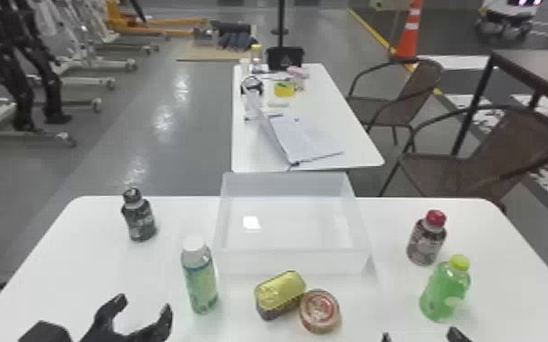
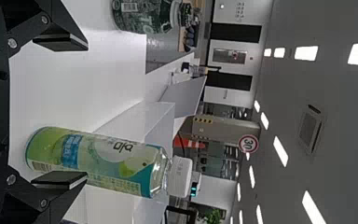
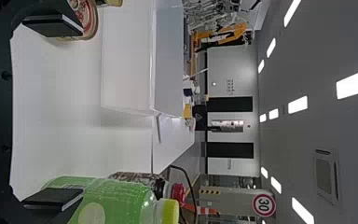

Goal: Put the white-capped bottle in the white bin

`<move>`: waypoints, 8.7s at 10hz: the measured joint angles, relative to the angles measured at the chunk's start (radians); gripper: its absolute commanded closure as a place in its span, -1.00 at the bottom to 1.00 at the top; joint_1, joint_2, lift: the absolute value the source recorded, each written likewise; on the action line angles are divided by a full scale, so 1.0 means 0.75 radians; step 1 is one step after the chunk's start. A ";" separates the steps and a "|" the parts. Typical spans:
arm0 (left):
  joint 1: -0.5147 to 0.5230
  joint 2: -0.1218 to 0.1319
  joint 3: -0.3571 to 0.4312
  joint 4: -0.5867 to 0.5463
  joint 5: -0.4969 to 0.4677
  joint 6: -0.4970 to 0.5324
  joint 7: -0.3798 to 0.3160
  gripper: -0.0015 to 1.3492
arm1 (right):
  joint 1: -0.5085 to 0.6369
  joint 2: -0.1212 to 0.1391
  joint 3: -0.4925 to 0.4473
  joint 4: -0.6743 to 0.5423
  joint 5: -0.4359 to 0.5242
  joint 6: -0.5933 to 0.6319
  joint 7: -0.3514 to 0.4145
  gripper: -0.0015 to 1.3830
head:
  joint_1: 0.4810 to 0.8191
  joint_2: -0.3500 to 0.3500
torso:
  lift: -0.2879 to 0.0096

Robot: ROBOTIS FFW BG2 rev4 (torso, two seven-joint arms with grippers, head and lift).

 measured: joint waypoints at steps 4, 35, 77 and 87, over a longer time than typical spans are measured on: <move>-0.117 0.000 -0.048 0.094 -0.021 0.058 -0.152 -0.55 | -0.036 0.000 -0.001 0.018 -0.005 -0.015 0.000 -0.87 | -0.60 0.00 | 0.26; -0.709 0.025 -0.422 0.356 0.043 0.142 -0.121 0.35 | -0.069 0.021 0.026 0.067 -0.022 -0.028 0.002 -0.87 | -0.60 0.00 | 0.26; 0.035 0.000 0.253 0.082 -0.152 -0.178 0.008 -0.56 | -0.036 -0.004 0.029 0.056 -0.051 -0.032 0.002 -0.87 | -0.60 0.00 | 0.26; 0.035 0.000 0.247 0.082 -0.150 -0.174 0.008 -0.56 | -0.034 -0.003 0.029 0.056 -0.051 -0.032 0.002 -0.87 | -0.60 0.00 | 0.26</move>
